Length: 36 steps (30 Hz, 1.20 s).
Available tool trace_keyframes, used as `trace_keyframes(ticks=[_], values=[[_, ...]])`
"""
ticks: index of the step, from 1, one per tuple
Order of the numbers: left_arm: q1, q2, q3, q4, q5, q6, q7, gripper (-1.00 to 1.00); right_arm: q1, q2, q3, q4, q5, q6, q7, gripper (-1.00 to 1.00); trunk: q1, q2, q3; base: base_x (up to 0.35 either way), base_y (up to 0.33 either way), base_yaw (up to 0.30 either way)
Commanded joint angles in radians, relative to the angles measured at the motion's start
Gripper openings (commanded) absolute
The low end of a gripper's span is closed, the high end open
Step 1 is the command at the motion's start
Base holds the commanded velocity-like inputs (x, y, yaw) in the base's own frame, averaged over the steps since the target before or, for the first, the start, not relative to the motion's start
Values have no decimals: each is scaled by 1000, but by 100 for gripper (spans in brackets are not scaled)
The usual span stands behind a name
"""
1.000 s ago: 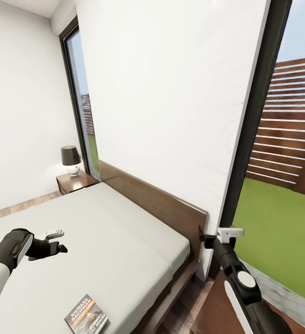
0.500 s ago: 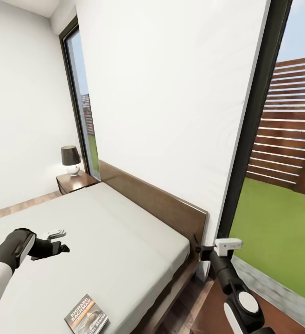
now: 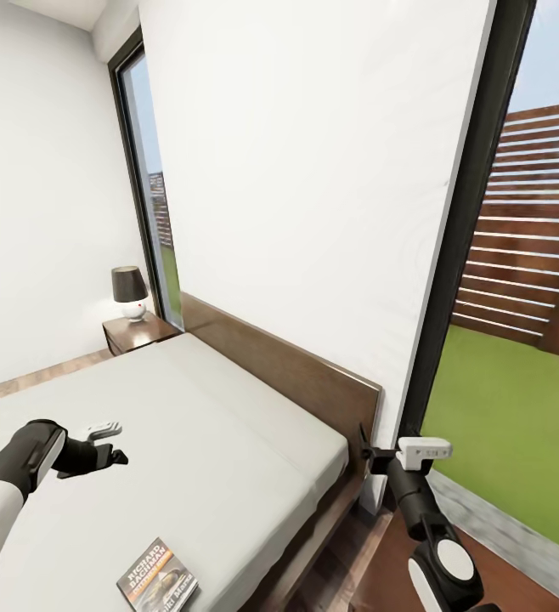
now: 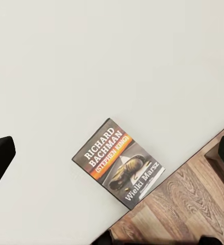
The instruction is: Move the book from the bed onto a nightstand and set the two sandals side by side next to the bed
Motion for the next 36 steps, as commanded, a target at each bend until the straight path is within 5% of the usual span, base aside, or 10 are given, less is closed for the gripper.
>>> trace_keyframes(ticks=[1,21,36], values=[[-1,-1,6,0,-11,4,-8,100,-1,-1,6,-1,-7,-1,-13,100,0,-1,-2,0,0,0],[0,-1,4,6,-13,52,-7,100,0,-2,17,0,-7,-5,-35,100,0,-1,-2,0,0,0],[2,-4,7,9,-9,54,51,100,-1,-2,14,0,-7,-4,-37,100,0,-1,-2,0,0,0]])
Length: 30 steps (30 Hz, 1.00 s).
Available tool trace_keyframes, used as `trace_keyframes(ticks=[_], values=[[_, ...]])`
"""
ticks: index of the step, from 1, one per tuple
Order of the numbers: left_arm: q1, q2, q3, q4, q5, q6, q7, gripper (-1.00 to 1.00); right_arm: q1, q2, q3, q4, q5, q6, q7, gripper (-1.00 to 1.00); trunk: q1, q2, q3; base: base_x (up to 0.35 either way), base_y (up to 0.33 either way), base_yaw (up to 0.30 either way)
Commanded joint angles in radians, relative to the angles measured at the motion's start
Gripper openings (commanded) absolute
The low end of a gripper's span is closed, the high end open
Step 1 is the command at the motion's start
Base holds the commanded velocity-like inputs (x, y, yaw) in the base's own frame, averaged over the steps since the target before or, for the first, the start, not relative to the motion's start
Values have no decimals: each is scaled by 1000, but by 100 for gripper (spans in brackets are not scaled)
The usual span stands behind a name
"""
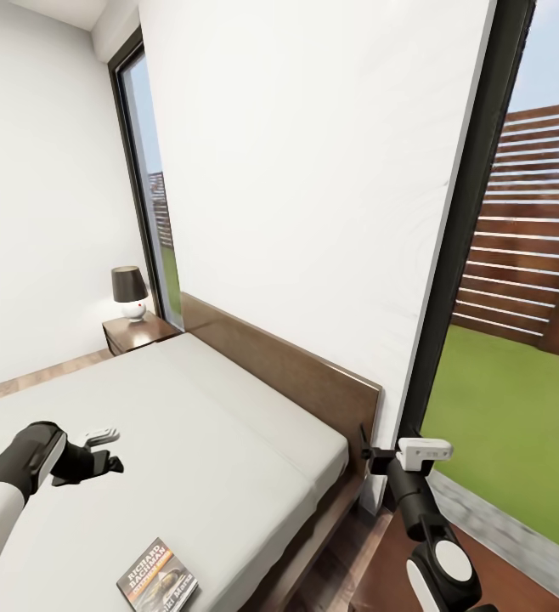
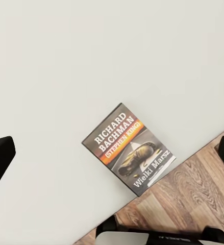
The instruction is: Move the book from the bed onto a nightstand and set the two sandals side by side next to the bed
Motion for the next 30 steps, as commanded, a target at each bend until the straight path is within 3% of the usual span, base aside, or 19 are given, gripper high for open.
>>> trace_keyframes(ticks=[1,7,16,30], values=[[-1,-3,7,-1,-10,4,-6,100,-1,-2,3,-1,-7,0,-8,100,0,-1,-2,0,0,0],[0,-19,8,0,-9,3,-2,100,-1,-1,1,-1,-7,0,-9,100,0,-1,-2,0,0,0],[7,-55,9,15,-9,-5,1,100,-2,-1,-1,-1,-7,1,-10,100,35,-64,-30,0,0,0],[9,-66,8,18,-7,-8,-2,100,-2,-3,-4,2,-8,2,-8,100,88,-162,-74,0,0,0]])
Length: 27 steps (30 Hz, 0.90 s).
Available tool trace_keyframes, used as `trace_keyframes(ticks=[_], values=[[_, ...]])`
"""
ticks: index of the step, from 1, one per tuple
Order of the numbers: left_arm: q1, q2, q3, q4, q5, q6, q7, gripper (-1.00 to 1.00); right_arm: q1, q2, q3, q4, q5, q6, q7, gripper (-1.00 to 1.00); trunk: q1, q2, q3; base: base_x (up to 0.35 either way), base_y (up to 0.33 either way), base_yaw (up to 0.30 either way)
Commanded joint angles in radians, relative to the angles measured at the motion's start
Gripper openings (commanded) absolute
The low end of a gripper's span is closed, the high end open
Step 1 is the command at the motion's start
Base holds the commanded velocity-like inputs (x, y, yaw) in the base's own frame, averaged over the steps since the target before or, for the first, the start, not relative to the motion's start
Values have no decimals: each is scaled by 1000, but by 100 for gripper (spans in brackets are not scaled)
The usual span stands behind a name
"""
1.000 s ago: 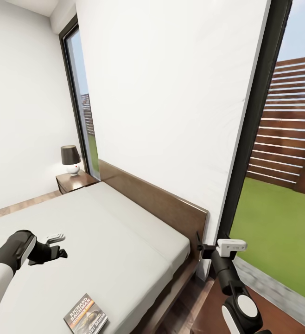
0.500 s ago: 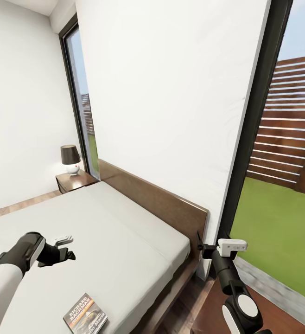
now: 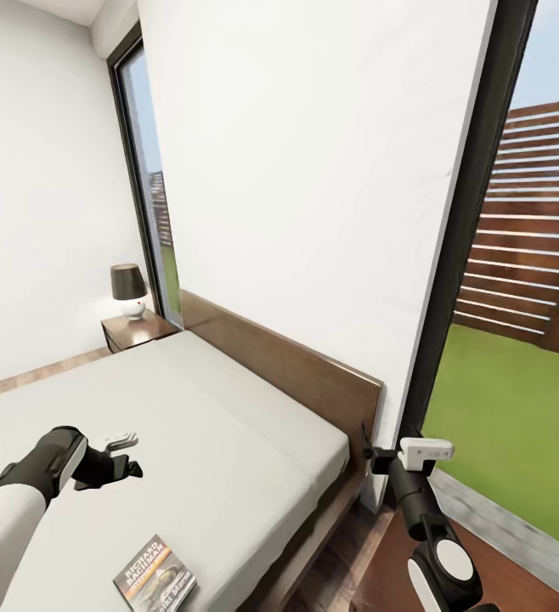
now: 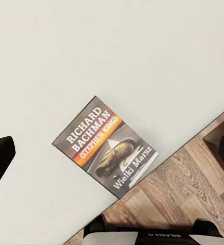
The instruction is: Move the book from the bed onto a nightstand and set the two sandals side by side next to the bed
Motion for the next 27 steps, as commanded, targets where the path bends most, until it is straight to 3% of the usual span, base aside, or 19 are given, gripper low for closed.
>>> trace_keyframes(ticks=[1,27], values=[[-1,-1,7,-1,-9,4,-9,100,-1,-1,3,1,-7,0,-7,100,4,-8,-5,0,0,0],[-2,12,-2,-9,-12,-1,-88,100,-2,-8,0,1,-13,-1,3,100,104,-190,-86,0,0,0]])
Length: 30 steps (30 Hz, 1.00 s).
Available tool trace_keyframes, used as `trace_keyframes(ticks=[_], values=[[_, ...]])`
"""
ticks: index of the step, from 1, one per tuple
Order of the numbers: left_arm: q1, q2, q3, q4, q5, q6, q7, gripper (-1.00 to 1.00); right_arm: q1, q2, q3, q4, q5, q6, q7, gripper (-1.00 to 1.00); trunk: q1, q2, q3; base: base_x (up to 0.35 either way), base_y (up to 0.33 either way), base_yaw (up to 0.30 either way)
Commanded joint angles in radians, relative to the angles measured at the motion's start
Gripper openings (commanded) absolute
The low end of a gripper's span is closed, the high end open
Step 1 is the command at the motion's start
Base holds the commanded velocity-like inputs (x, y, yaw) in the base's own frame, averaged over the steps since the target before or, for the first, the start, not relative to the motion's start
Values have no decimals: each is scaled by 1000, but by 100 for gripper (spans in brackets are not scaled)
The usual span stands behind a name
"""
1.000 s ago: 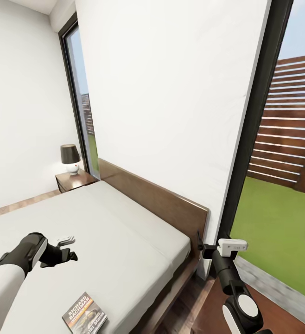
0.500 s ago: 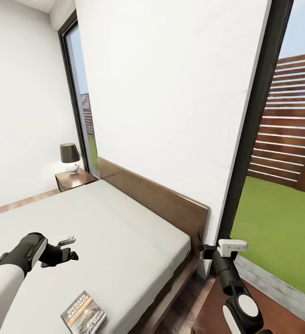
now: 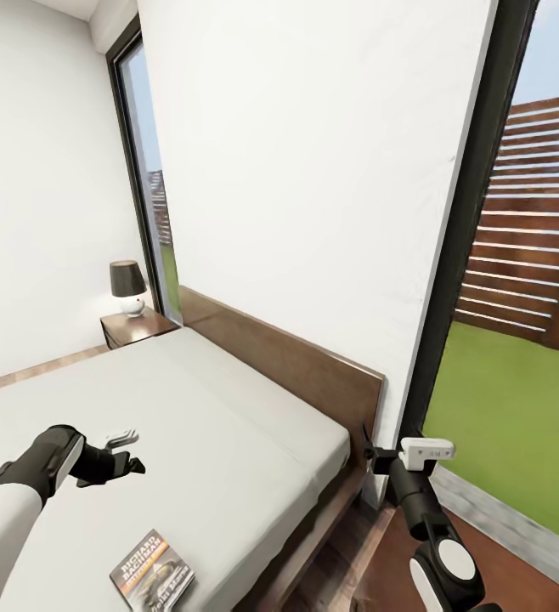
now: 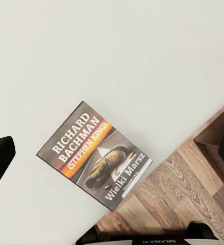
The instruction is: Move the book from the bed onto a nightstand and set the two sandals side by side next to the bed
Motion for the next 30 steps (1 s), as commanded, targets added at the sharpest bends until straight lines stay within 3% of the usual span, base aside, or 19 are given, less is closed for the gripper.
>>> trace_keyframes(ticks=[1,8,18,30], values=[[-1,-1,7,-1,-10,4,-8,100,-1,-1,3,-1,-8,0,-7,100,4,-8,-4,0,0,0],[-1,10,6,-2,-11,4,-11,100,-1,-2,3,-2,-12,-1,-5,100,31,-57,-26,0,0,0],[-2,56,6,3,-12,3,-57,100,-1,1,6,-5,-13,-1,-5,100,69,-127,-58,0,0,0],[-2,68,6,1,-14,3,-70,100,0,3,6,-4,-12,-1,-5,100,115,-211,-95,0,0,0]])
